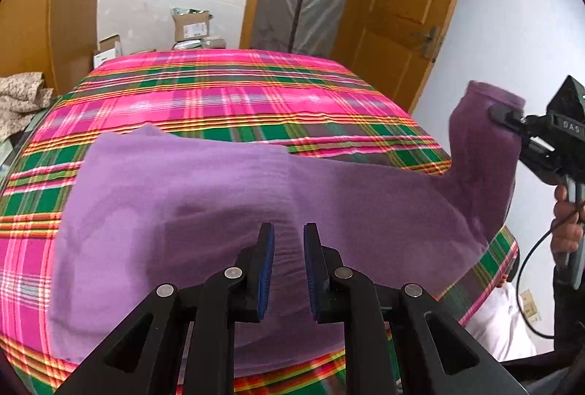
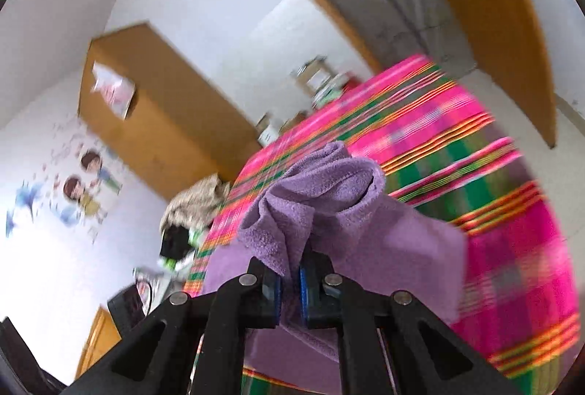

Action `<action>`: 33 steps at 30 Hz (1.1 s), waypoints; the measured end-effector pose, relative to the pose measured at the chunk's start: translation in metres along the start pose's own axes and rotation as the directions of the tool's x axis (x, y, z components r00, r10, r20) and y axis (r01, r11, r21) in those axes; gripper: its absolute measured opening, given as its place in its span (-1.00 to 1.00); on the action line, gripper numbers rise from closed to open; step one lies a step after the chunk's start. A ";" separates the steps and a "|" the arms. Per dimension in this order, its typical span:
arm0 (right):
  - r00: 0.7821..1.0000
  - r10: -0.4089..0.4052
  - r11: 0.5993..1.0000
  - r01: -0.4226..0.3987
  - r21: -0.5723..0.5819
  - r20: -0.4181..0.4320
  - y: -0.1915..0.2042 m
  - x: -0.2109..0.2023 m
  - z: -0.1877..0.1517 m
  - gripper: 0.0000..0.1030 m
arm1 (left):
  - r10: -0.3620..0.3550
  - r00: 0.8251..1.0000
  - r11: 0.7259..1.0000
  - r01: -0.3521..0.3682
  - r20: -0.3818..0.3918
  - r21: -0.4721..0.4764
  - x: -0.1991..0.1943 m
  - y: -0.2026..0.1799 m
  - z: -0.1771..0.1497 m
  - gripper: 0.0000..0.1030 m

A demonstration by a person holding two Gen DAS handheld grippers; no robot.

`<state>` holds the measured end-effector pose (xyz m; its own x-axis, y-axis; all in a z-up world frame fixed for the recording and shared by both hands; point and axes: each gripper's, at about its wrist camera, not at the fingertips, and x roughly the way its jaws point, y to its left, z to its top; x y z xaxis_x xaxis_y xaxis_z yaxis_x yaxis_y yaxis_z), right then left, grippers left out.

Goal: Fold clothes

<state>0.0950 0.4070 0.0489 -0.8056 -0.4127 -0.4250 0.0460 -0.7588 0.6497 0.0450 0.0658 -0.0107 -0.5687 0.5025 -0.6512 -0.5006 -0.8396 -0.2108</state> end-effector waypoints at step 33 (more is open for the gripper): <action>0.958 -0.014 0.998 -0.005 -0.067 -0.286 -0.004 0.057 -0.073 -0.29 | -0.118 0.991 0.987 0.124 -0.063 0.100 0.023 -0.036 0.006 -0.36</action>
<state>0.0919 0.3500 -0.0244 -0.6039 -0.5288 -0.5964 0.0894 -0.7884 0.6086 0.0460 0.1094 -0.0140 -0.4638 0.5841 -0.6661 -0.6296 -0.7463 -0.2160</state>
